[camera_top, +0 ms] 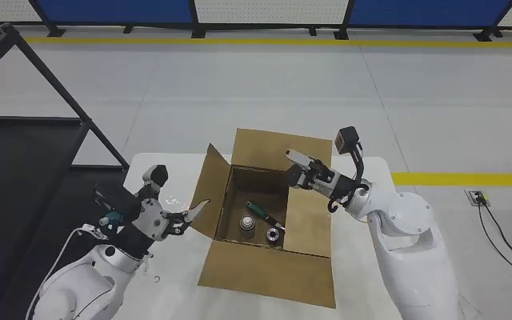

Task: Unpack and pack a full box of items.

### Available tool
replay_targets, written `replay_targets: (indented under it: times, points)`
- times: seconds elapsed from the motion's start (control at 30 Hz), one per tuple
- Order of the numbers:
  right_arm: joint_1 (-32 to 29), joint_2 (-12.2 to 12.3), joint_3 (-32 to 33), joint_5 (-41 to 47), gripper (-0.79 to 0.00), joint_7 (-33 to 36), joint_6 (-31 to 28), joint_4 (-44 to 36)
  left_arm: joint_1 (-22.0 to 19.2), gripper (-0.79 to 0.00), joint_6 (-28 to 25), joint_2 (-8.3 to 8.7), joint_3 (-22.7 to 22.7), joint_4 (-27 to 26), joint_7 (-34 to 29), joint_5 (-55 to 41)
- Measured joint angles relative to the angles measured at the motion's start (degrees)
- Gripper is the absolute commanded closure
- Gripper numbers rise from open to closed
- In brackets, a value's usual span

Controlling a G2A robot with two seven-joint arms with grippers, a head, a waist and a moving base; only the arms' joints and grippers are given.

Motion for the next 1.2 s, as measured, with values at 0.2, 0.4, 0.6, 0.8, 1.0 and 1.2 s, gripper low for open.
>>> replay_targets:
  times: [0.2, 0.4, 0.6, 0.8, 1.0, 1.2]
  points:
    - [-5.1, 1.2, 6.2, 1.6, -0.785, -1.2, 0.8, -4.3, -5.1, -0.785, 0.1, -0.21, 8.9, -0.7, -9.2, -1.9]
    - [-6.3, 1.5, 7.2, 2.1, -0.785, -2.4, 2.0, -5.3, -5.0, -0.785, 0.1, -0.2, 8.2, -0.7, -8.8, -1.9]
    - [-6.3, 1.5, 7.2, 2.1, -0.785, -2.4, 2.0, -5.3, -4.9, -0.785, 0.1, -0.2, 8.2, -0.7, -8.8, -1.9]
    - [-7.2, 1.6, 7.3, 3.1, -0.785, -3.5, 1.1, -5.6, -4.7, -0.785, -0.4, -0.1, 10.9, -2.1, -14.1, -8.1]
    - [-8.8, 2.4, 10.9, 5.7, -0.785, -3.9, -0.6, -6.4, -10.6, -0.785, 5.4, -1.01, 20.4, 1.4, -21.3, -12.6]
    - [-11.3, 3.3, 15.6, 8.8, -0.785, -3.9, -1.8, -7.7, -17.2, -0.785, 17.5, -2.4, 23.8, 9.7, -25.5, -27.1]
